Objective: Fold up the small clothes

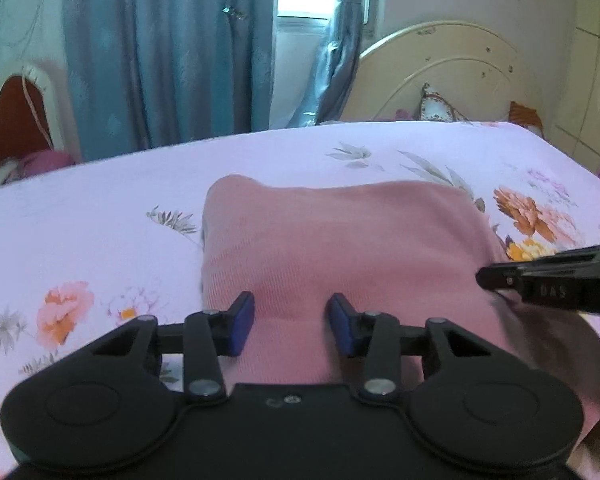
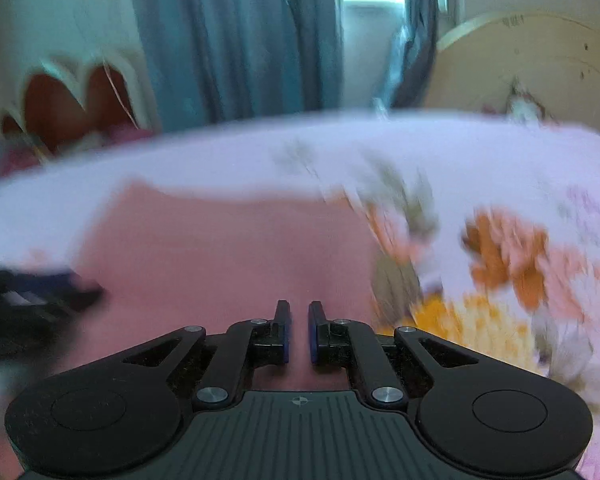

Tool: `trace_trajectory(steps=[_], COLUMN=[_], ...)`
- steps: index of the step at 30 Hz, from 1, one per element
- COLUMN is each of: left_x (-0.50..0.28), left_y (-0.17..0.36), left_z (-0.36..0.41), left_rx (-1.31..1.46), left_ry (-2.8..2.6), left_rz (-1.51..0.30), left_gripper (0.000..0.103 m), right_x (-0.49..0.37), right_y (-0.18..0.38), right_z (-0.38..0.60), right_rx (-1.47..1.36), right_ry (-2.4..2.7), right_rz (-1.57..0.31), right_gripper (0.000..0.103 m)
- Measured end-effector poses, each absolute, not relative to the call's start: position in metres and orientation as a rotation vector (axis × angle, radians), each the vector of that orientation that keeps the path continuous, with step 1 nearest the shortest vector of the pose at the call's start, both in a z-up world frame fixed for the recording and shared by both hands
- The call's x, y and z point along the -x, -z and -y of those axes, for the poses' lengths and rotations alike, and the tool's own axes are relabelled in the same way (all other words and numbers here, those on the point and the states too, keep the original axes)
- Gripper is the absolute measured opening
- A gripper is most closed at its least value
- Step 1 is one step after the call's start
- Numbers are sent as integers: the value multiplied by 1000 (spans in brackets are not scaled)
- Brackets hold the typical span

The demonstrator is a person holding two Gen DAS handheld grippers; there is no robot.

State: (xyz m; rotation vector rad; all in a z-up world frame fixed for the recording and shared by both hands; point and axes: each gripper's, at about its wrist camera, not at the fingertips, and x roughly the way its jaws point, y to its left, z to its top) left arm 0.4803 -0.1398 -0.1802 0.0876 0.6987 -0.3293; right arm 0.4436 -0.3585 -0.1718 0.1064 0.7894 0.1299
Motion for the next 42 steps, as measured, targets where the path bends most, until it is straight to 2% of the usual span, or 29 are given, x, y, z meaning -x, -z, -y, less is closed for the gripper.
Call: trace_trajectory(steps=[7, 14, 17, 23, 28, 34, 42], left_x=[-506, -535, -537, -538, -535, -522, -487], left_y=[164, 183, 183, 183, 177, 165, 155], left_z=[143, 144, 144, 143, 147, 144, 143], left_rx=[-66, -44, -33, -42, -68, -60, -73], left_ry=[319, 278, 269, 260, 244, 240, 252], left_rz=[-666, -701, -710, -711, -712, -703, -695], left_gripper=[40, 48, 48, 52, 53, 52, 53], right_x=[-468, -510, -514, -500, -501, -468, -433], right_y=[148, 176, 176, 166, 161, 135, 130], right_z=[363, 369, 378, 373, 374, 366, 351], right_rx=[-130, -83, -116, -118, -134, -134, -107], right_ry=[-148, -72, -72, -73, -67, -118, -174], right_rz=[-695, -734, -737, -702, -738, -700, -728], right_gripper=[8, 8, 8, 8, 8, 8, 8])
